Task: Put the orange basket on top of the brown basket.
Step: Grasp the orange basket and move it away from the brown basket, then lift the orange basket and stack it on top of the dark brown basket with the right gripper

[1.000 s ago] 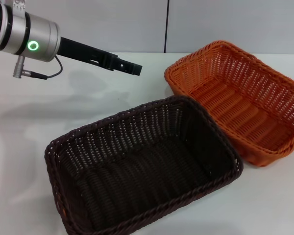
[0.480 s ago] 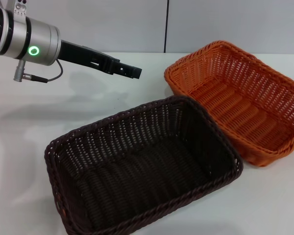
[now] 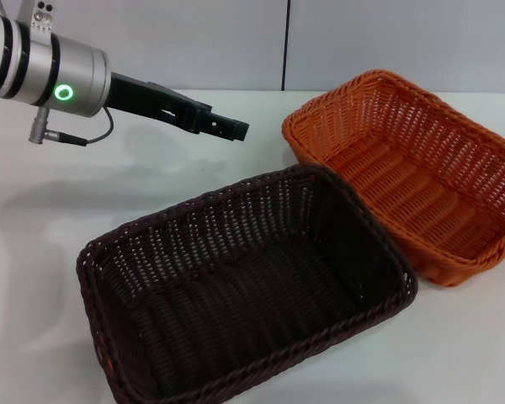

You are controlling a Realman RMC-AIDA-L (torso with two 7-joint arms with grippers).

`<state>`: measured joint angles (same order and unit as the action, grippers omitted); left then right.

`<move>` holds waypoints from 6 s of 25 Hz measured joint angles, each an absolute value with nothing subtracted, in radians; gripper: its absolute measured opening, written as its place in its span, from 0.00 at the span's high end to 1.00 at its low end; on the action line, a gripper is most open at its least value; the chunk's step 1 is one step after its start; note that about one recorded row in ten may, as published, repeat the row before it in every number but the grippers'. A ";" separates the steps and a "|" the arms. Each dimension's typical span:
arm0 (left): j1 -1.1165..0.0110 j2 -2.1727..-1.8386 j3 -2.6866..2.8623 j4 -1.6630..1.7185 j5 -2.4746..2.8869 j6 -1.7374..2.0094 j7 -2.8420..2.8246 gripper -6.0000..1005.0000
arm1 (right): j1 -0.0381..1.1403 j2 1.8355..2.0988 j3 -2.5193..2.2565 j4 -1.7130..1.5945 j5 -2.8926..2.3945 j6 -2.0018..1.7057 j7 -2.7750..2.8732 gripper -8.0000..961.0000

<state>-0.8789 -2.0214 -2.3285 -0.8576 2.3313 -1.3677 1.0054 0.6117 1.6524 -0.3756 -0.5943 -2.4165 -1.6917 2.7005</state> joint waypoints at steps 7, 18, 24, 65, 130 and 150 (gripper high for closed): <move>-0.879 -2.045 -2.329 -0.866 2.330 -1.374 1.010 0.18 | 0.635 1.666 -0.383 -0.546 -2.415 -1.633 2.692 0.14; -0.878 -2.053 -2.329 -0.854 2.330 -1.362 1.022 0.18 | 0.665 1.707 -0.429 -0.507 -2.415 -1.541 2.678 0.14; -0.877 -2.053 -2.329 -0.845 2.329 -1.358 1.023 0.18 | 0.676 1.728 -0.432 -0.497 -2.416 -1.490 2.653 0.14; -0.871 -2.052 -2.333 -0.787 2.258 -1.278 1.042 0.18 | 0.496 1.838 -0.417 -0.512 -2.011 -1.185 2.329 0.75; -0.821 -2.051 -2.328 -0.701 1.921 -1.192 1.193 0.18 | 0.330 1.715 -0.333 -0.707 -2.106 -1.388 2.448 0.64; -0.853 -2.050 -2.264 -0.675 1.919 -1.136 1.186 0.18 | 0.455 1.680 -0.339 -0.607 -2.352 -1.407 2.526 0.26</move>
<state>-0.8528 -2.0504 -2.2641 -0.6749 1.9189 -1.1357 1.1858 0.4546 1.6805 -0.3385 -0.6073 -2.3519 -1.4074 2.5255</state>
